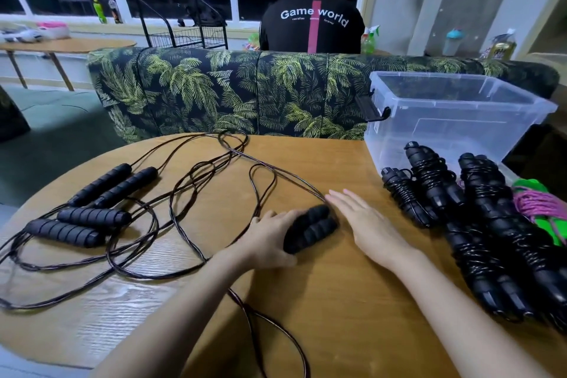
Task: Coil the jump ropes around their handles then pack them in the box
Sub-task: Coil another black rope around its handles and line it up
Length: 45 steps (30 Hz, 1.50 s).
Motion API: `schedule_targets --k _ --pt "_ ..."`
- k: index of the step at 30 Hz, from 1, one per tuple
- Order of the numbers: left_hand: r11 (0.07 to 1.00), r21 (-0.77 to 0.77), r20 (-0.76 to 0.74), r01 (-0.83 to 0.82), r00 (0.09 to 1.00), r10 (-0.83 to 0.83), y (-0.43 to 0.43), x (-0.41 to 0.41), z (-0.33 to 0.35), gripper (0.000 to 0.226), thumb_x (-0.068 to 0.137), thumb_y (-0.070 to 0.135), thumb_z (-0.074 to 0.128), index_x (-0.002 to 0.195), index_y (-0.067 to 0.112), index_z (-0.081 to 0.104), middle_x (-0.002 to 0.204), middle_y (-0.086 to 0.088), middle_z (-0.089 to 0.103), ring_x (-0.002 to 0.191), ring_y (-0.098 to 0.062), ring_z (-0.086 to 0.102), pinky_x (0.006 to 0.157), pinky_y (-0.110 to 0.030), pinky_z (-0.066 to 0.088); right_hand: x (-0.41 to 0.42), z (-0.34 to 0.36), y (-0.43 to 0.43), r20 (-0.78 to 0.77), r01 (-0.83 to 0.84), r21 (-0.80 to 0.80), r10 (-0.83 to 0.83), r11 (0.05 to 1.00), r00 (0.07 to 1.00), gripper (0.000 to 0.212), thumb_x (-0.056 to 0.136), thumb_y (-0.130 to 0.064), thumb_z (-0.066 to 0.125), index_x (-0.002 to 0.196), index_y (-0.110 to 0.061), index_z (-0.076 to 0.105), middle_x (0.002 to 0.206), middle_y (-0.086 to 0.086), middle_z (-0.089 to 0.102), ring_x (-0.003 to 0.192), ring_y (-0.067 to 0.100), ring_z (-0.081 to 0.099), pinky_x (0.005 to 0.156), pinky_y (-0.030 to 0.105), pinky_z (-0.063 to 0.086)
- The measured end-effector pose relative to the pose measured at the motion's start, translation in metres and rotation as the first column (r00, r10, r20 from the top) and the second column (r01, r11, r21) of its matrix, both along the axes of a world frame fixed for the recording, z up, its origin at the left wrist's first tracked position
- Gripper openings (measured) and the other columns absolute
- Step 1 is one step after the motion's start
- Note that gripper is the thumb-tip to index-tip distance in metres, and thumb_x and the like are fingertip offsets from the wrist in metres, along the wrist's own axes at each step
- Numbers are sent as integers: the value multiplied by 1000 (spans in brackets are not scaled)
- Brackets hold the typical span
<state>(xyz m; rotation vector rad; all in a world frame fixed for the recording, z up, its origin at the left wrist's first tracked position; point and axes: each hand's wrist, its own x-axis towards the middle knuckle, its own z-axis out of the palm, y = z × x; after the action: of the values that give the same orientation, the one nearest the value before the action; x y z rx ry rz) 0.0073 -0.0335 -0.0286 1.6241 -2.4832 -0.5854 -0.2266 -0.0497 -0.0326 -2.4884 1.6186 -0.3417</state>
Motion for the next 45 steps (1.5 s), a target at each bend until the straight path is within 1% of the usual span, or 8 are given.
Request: schedule_targets --k 3,7,12,20,25,32,41,45 --pt "988 22 22 154 988 -155 0 23 8 93 76 29 74 150 42 19 128 12 45 114 -12 29 98 -39 28 -4 -9 -16 -150 -216 12 216 976 965 99 76 25 37 151 -39 25 162 -22 5 150 5 -12 124 37 7" --pt "973 -8 82 229 970 -228 -10 38 7 89 74 35 69 146 50 19 128 22 43 119 -15 31 103 -45 26 -18 -16 -14 -133 -219 -46 211 975 968 28 100 -26 51 127 -34 49 142 -14 49 145 8 27 124 38 14" --pt "973 -23 127 230 966 -225 -17 33 5 86 80 21 64 147 52 20 152 14 36 133 -21 28 113 -53 17 -26 -14 4 -242 -158 -171 114 972 964 49 86 -60 45 112 -23 64 101 -11 63 107 12 53 121 26 8" --pt "981 -192 -1 -17 1000 17 -7 85 17 39 84 17 65 121 30 63 130 9 58 122 -17 48 105 -48 39 -16 -8 18 -140 -134 -114 117 984 983 62 91 -55 53 143 -21 50 139 -8 50 135 9 38 118 22 5" --pt "999 -11 9 47 999 -47 10 142 14 26 81 24 80 99 38 68 106 18 62 95 8 50 85 -12 40 -9 -8 22 -88 -105 -96 97 990 991 72 89 -59 52 152 -26 34 146 -12 42 137 4 28 116 23 22" --pt "984 48 -185 170 970 -158 23 150 3 20 71 37 84 83 50 73 110 21 61 104 3 50 83 -13 42 25 -4 20 -3 -230 11 230 973 973 78 90 -62 51 153 -48 7 160 -18 14 147 2 7 122 30 6" --pt "996 -27 -393 81 916 -85 22 172 1 11 80 34 79 86 25 78 94 9 72 92 -14 66 77 -29 54 20 -9 18 47 -234 27 233 972 971 42 92 -52 57 128 -33 54 147 -18 36 130 3 35 100 15 24" --pt "964 -66 -704 -257 696 138 11 169 15 10 76 16 75 84 10 77 81 -13 73 75 -18 64 70 -29 49 11 -15 18 130 -212 1 210 977 969 42 86 -52 64 122 -31 57 141 -26 36 128 -4 34 103 16 26"
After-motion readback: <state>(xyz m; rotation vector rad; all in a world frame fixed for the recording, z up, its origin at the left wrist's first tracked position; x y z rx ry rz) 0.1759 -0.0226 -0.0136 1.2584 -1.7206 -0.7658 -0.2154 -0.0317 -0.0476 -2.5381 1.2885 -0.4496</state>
